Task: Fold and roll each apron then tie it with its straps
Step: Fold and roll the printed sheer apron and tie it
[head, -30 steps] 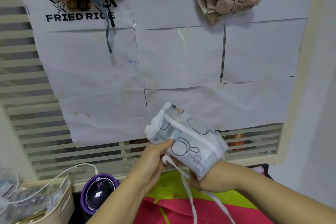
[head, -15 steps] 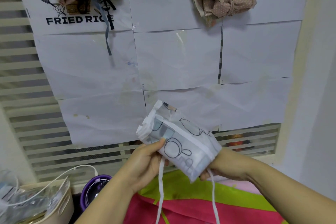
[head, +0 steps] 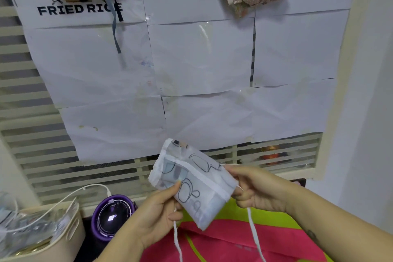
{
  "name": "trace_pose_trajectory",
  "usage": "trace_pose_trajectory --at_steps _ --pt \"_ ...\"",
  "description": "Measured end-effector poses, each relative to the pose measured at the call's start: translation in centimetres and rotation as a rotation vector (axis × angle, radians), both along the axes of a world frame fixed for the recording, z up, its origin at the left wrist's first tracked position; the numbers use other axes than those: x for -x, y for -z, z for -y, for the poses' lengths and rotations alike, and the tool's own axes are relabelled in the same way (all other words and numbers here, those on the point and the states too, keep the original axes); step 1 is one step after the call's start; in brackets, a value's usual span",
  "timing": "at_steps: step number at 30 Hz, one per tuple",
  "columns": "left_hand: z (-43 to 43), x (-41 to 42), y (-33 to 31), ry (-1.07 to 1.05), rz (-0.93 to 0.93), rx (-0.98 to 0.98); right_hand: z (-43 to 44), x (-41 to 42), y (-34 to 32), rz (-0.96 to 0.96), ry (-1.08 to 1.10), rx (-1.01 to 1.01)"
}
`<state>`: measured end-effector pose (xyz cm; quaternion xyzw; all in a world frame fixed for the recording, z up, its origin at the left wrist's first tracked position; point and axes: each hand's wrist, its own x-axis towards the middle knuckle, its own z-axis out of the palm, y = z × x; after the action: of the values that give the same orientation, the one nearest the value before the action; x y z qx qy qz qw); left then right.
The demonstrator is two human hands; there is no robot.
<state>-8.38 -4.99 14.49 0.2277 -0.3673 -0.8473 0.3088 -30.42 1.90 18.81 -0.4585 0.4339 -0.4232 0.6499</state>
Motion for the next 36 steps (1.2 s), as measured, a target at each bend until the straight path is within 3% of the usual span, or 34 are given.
trace_pose_trajectory --at_steps 4,9,17,19,21,24,29,36 --pt "-1.1 -0.5 1.8 0.056 -0.047 -0.009 0.1 -1.0 1.5 0.0 0.109 0.008" --pt "-0.7 -0.8 3.5 -0.041 0.067 0.051 0.4 -1.6 2.2 0.132 0.091 -0.046" --pt "-0.3 -0.2 5.0 -0.094 0.196 0.15 1.7 -2.1 4.9 -0.659 0.342 0.258" --pt "0.0 -0.6 6.4 -0.109 0.25 0.151 1.7 -1.6 6.0 -0.954 0.27 0.381" --pt "-0.3 -1.1 7.7 -0.09 0.325 0.184 1.1 -1.0 6.9 -1.015 0.088 0.409" --pt "-0.3 -2.0 11.0 -0.014 0.403 0.196 0.1 0.0 8.1 -0.836 -0.134 0.258" --pt "-1.2 -1.4 15.1 -0.013 0.568 0.184 -0.1 -0.3 12.5 -0.628 -0.242 -0.09" --pt "-2.4 -0.5 21.8 -0.013 0.938 0.211 0.3 -2.3 24.3 -0.814 -0.266 -0.422"
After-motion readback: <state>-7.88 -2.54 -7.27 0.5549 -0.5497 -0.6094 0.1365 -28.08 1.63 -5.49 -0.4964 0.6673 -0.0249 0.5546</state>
